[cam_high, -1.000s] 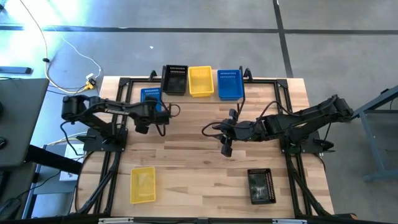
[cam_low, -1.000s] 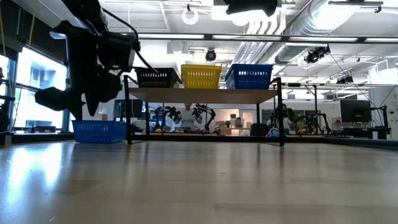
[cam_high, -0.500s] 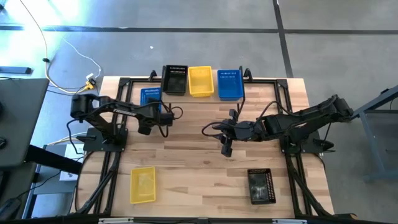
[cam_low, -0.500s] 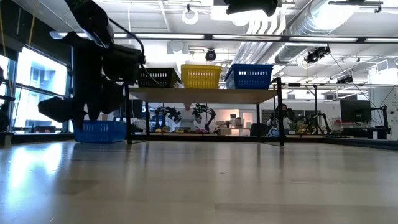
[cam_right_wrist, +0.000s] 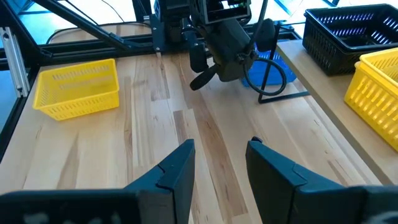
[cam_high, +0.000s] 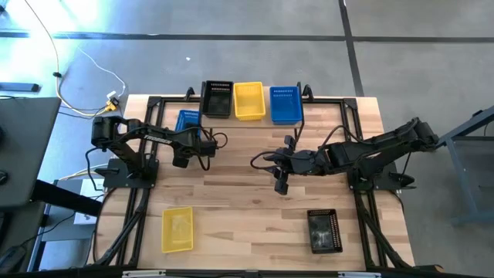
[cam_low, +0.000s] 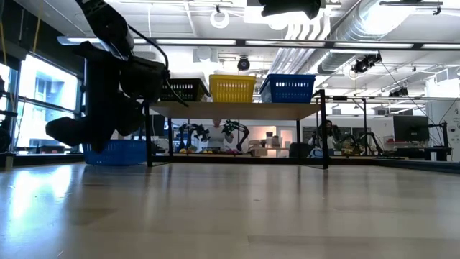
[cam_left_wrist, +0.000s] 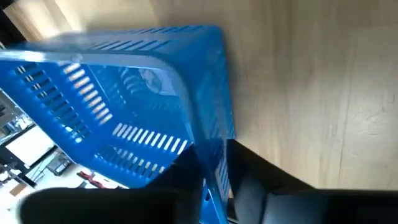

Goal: Stack baskets on shelf by color
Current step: Stack the blue bin on top of the blue bins on the shelf

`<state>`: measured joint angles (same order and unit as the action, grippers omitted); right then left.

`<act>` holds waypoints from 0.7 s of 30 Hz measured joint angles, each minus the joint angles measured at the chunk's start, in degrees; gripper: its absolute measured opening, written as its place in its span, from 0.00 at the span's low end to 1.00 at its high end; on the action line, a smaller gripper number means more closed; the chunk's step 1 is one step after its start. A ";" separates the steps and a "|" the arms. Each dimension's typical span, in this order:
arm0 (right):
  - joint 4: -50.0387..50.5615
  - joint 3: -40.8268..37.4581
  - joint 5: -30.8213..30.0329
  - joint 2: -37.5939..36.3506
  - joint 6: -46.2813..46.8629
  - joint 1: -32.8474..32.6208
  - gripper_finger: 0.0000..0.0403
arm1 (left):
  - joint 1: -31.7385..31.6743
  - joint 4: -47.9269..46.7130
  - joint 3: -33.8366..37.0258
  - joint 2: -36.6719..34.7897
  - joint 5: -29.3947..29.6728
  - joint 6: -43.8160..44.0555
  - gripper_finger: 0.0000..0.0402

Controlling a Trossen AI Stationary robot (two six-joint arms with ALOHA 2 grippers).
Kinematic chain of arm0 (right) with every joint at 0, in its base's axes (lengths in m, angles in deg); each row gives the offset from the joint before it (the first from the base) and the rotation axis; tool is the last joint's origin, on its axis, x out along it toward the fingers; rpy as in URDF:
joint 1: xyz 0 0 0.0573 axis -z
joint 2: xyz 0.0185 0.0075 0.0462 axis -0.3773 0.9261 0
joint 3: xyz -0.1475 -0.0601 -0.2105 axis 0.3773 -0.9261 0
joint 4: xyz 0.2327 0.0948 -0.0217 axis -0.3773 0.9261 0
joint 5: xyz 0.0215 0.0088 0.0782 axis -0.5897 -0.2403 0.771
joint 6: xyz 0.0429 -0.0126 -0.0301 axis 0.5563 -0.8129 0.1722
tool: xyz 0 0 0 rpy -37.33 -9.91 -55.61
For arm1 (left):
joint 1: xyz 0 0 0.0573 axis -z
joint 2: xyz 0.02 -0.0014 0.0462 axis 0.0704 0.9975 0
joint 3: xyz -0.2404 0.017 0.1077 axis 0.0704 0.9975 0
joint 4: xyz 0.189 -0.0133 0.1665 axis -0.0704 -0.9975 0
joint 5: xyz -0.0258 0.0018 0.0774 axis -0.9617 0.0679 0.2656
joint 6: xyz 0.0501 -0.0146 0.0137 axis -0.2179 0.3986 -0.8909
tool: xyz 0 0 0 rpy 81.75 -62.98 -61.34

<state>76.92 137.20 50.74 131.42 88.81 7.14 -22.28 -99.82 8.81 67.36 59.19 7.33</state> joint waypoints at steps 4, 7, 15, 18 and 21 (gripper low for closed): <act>-0.01 0.00 0.00 0.00 0.00 0.00 0.32 | 0.27 -0.56 0.00 0.00 -0.32 0.89 0.02; -0.02 0.00 0.00 0.00 0.00 0.00 0.32 | 0.39 -2.54 0.00 0.00 -1.57 2.31 0.02; -0.02 0.00 -0.02 0.00 1.92 -0.02 0.32 | 3.71 -10.82 0.00 -0.82 -1.68 11.04 0.01; -0.03 0.00 -0.02 0.00 1.99 -0.02 0.32 | 6.34 -14.43 0.00 -1.81 -1.66 14.98 0.01; -0.04 0.00 -0.02 0.00 2.56 -0.02 0.32 | 9.37 -16.23 0.00 -2.78 -1.93 17.08 0.00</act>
<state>76.88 137.20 50.72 131.42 91.37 7.12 -12.91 -116.05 8.81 64.57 57.26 24.41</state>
